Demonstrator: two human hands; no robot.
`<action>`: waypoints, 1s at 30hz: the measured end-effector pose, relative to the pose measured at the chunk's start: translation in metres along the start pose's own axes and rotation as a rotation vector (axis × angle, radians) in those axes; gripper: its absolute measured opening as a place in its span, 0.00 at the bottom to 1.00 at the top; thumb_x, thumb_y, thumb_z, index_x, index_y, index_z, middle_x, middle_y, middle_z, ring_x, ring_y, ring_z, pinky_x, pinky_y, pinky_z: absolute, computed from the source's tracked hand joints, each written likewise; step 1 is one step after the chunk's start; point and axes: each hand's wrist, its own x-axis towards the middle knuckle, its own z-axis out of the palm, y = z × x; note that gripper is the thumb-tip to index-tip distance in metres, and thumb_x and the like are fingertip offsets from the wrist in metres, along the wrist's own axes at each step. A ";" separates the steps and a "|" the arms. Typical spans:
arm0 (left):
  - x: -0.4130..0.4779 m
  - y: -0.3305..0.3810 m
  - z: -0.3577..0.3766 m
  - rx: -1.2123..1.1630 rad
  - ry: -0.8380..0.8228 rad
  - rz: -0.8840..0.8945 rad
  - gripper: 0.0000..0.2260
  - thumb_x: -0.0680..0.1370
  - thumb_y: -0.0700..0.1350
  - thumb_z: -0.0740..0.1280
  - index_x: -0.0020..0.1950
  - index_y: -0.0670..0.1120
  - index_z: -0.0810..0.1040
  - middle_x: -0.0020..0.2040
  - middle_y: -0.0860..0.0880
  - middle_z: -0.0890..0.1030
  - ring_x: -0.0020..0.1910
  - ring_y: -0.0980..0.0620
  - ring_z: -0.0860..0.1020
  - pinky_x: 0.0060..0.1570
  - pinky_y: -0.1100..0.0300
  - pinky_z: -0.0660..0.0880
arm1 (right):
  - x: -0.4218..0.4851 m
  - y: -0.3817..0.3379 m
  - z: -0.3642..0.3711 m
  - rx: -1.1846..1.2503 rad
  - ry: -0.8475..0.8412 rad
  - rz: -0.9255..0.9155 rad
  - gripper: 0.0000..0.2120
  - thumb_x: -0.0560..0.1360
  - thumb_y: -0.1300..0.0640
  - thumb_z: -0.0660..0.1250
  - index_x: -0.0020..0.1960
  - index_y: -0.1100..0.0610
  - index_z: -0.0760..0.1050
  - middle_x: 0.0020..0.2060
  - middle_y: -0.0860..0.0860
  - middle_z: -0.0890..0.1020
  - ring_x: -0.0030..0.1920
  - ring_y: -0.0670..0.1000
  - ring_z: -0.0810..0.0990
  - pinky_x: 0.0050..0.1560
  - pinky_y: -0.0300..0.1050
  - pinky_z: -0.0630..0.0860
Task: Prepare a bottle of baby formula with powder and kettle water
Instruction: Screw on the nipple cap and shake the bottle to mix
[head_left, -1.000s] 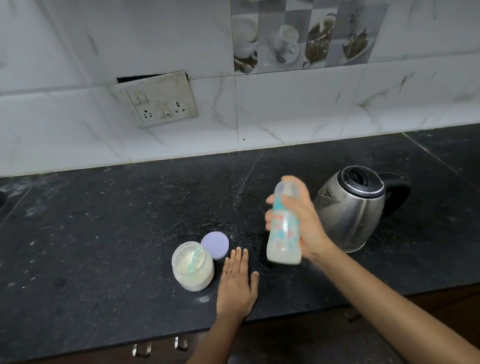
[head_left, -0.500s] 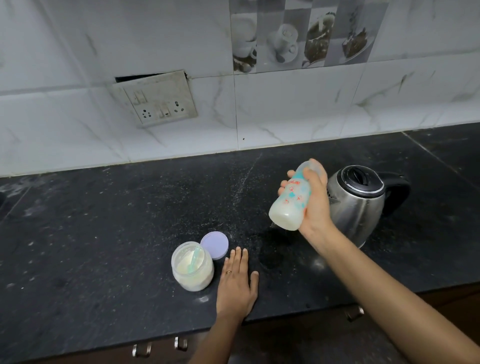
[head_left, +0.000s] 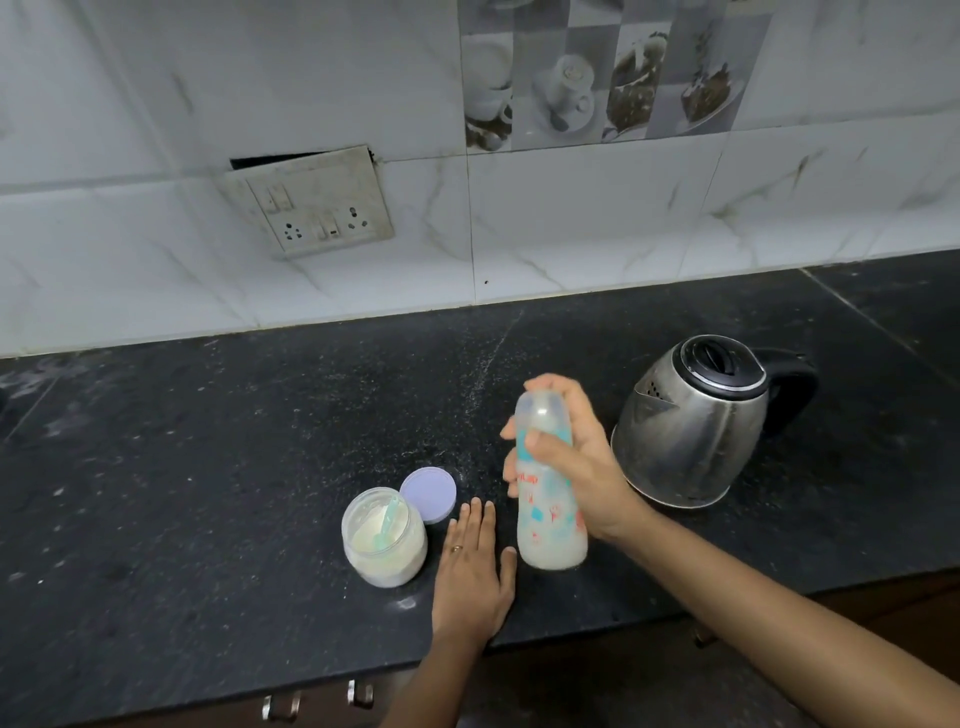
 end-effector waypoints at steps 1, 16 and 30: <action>0.000 0.000 -0.001 -0.003 0.012 -0.003 0.28 0.79 0.55 0.52 0.76 0.43 0.61 0.76 0.45 0.62 0.75 0.53 0.54 0.73 0.60 0.42 | 0.007 -0.003 -0.002 0.026 0.087 -0.030 0.21 0.70 0.61 0.68 0.60 0.52 0.67 0.44 0.58 0.77 0.32 0.56 0.76 0.32 0.48 0.77; -0.001 0.000 0.000 -0.010 0.007 -0.012 0.29 0.79 0.56 0.49 0.76 0.43 0.59 0.77 0.45 0.59 0.76 0.53 0.52 0.73 0.61 0.40 | 0.022 -0.011 -0.004 0.156 0.299 -0.036 0.20 0.72 0.60 0.65 0.62 0.51 0.66 0.42 0.56 0.76 0.31 0.54 0.76 0.32 0.45 0.76; 0.000 0.001 -0.003 -0.017 -0.004 -0.023 0.29 0.79 0.57 0.47 0.77 0.45 0.56 0.78 0.47 0.57 0.76 0.55 0.48 0.73 0.62 0.38 | 0.021 -0.016 -0.003 0.128 0.338 -0.087 0.19 0.71 0.61 0.65 0.60 0.51 0.67 0.42 0.57 0.77 0.31 0.54 0.76 0.31 0.45 0.75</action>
